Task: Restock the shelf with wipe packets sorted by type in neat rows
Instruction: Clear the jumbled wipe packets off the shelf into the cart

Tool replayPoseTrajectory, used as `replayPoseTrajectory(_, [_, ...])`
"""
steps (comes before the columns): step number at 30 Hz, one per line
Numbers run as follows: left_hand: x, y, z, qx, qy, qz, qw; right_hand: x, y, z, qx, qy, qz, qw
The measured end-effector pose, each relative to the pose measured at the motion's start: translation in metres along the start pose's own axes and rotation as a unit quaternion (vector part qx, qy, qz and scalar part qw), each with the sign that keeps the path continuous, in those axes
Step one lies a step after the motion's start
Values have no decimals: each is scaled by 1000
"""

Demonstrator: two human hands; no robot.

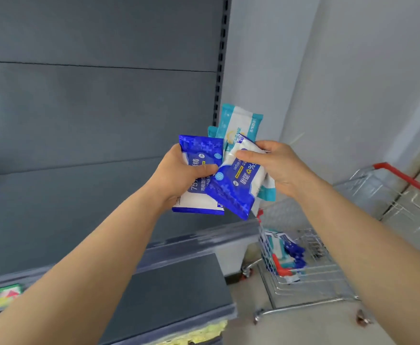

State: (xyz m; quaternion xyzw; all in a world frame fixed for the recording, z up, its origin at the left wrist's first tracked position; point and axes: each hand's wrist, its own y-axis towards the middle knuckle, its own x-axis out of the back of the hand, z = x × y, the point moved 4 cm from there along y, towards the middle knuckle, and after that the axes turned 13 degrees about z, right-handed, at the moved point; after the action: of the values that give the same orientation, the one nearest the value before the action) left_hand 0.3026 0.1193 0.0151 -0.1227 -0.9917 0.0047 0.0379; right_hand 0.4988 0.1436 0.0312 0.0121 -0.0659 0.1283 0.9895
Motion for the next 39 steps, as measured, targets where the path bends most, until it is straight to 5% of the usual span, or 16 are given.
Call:
replayPoseTrajectory(9, [-196, 105, 30, 37, 3, 42, 998, 207, -19, -74, -68, -15, -47, 996])
replayPoseTrajectory(17, [-289, 215, 114, 106, 2, 67, 992, 318, 30, -185, -158, 10, -55, 986])
replayPoseTrajectory(27, [-342, 346, 262, 233, -4, 61, 971, 393, 118, -350, -277, 20, -20, 960])
replayPoseTrajectory(39, [-375, 406, 467, 355, -30, -24, 934, 411, 197, -578, -380, 11, 107, 919])
